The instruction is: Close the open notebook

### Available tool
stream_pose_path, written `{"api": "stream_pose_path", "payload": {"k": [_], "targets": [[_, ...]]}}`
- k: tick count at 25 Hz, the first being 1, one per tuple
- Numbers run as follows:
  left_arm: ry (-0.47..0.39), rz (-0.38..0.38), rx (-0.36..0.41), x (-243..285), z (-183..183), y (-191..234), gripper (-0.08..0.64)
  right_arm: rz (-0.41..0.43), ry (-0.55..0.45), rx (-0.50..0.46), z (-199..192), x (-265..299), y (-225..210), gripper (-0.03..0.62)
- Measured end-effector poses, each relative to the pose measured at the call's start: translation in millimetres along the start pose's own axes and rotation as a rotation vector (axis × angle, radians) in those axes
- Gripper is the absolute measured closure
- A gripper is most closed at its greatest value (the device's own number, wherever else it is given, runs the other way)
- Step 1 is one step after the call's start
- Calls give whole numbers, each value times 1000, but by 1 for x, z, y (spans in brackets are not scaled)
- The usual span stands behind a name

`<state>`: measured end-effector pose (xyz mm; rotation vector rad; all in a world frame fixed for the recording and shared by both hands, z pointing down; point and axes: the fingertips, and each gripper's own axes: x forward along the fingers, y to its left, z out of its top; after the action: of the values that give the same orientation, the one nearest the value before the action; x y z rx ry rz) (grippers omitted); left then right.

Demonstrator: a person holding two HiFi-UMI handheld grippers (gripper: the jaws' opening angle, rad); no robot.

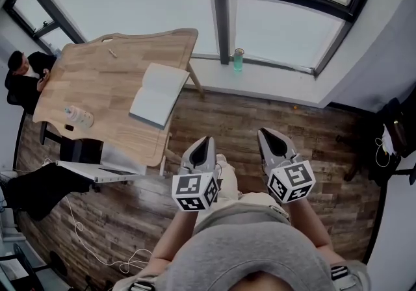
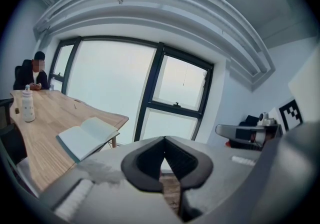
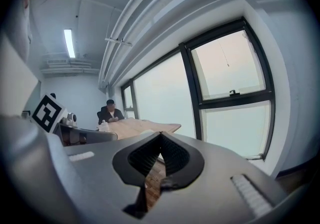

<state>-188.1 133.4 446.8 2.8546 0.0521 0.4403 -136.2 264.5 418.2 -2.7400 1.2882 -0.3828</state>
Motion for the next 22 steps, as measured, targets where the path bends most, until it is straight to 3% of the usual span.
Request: {"api": "stream_pose_path", "payload": {"k": [10,22], "targets": [[-4,-17,16,56,17,11,557,-33,1,20,8,37,-36,592],[-5,-15,38,143,53,45,557,-15,10,-6,37,121,-76,592]]}}
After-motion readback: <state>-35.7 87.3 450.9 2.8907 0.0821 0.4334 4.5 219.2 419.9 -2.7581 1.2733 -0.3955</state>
